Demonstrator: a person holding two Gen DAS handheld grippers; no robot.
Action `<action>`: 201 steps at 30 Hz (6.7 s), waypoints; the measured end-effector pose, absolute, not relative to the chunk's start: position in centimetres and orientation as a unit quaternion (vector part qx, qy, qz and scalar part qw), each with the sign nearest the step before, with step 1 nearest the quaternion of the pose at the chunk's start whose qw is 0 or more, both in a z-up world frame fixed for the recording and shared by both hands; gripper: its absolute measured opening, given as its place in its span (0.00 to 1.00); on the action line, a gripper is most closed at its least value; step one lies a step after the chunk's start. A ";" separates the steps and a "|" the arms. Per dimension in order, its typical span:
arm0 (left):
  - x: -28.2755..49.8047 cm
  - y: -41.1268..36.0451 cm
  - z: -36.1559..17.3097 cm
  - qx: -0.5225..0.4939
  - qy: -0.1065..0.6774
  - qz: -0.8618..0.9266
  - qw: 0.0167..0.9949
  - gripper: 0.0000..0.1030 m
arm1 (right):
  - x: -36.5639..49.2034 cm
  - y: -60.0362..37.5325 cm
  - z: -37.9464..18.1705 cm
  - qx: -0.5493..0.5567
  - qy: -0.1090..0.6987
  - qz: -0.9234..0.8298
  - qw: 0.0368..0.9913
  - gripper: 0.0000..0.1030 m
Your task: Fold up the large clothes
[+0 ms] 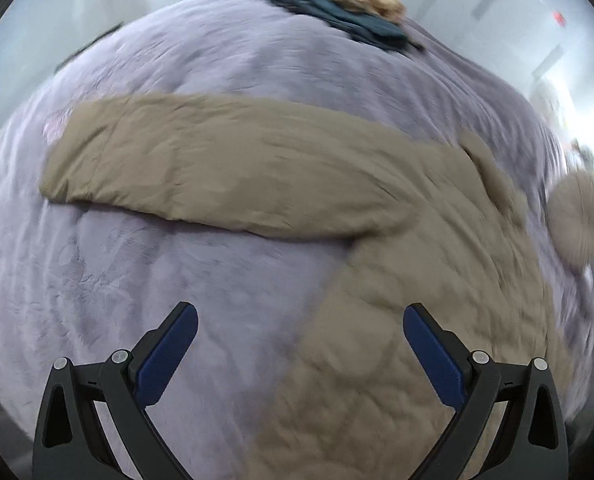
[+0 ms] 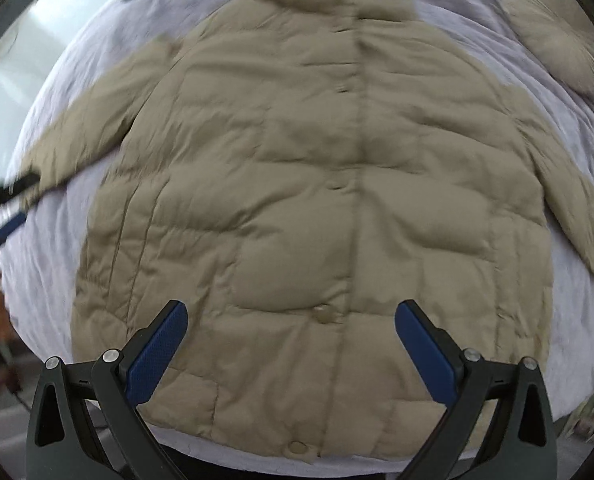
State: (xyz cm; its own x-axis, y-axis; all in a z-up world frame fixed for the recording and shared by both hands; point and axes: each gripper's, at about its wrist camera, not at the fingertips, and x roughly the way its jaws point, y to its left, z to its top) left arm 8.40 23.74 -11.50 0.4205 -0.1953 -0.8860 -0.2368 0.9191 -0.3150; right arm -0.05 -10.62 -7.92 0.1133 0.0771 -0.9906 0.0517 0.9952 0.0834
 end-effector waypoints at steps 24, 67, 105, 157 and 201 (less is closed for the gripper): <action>18.9 39.0 -21.2 -0.386 0.444 0.095 0.803 0.22 | 8.4 -2.0 -12.5 0.070 0.634 0.071 0.767 1.00; 17.1 -2.3 -9.4 0.052 0.441 -0.273 0.853 0.18 | 13.4 -18.2 -14.8 0.342 0.573 0.003 0.745 0.01; 17.9 14.3 -17.7 -0.050 0.535 -0.017 0.843 1.00 | 15.8 -0.1 -12.8 -0.189 0.454 0.009 0.871 0.84; 28.5 11.3 -18.5 -0.005 0.529 -0.020 0.849 0.96 | 12.1 -21.2 -15.4 0.243 0.545 -0.049 0.801 0.22; 16.7 -2.9 -13.8 0.024 0.606 -0.166 0.777 1.00 | -1.5 -33.6 -15.6 0.469 0.517 -0.055 0.714 0.81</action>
State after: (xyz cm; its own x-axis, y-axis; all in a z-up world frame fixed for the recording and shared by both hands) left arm 16.72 -2.93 -13.80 0.2094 -0.2282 -0.9508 0.2872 0.9439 -0.1633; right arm -1.47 -33.65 -15.59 0.4597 0.4066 -0.7895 0.5637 0.5534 0.6132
